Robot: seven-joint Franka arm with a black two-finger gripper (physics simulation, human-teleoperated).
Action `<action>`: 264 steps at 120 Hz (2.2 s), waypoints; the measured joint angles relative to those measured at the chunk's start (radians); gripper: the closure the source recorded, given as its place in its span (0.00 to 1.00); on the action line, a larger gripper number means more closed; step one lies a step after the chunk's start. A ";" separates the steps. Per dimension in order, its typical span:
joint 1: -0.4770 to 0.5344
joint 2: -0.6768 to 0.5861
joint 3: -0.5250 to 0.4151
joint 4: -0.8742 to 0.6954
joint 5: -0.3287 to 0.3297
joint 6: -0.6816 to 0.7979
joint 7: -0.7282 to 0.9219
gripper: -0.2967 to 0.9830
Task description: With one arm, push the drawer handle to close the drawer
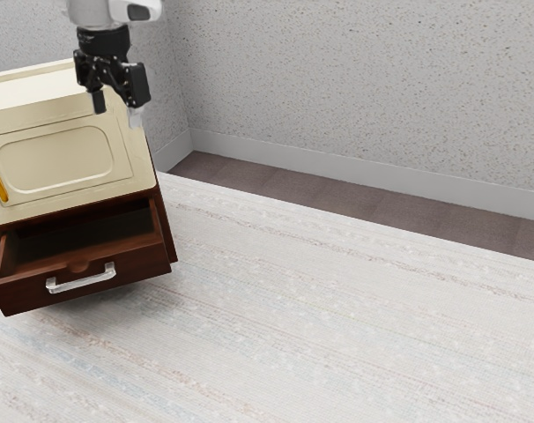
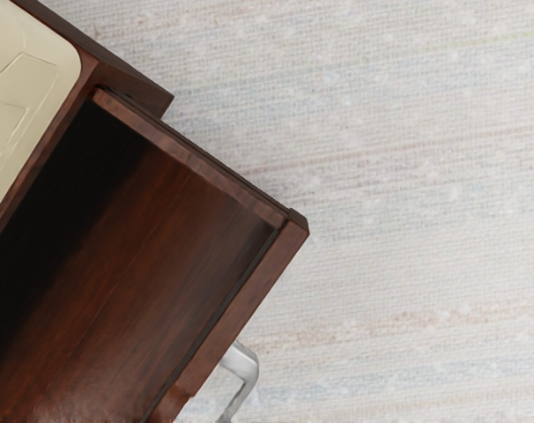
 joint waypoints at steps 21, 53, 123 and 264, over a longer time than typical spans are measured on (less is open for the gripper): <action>-0.042 -0.011 0.086 -0.008 -0.038 -0.006 -0.017 0.23; -0.073 -0.097 0.085 0.033 -0.044 -0.040 -0.089 0.23; 0.074 -0.889 -0.258 -0.764 -0.173 -0.115 -0.716 0.23; 0.164 -1.006 -0.329 -1.497 -0.340 0.599 -1.083 0.67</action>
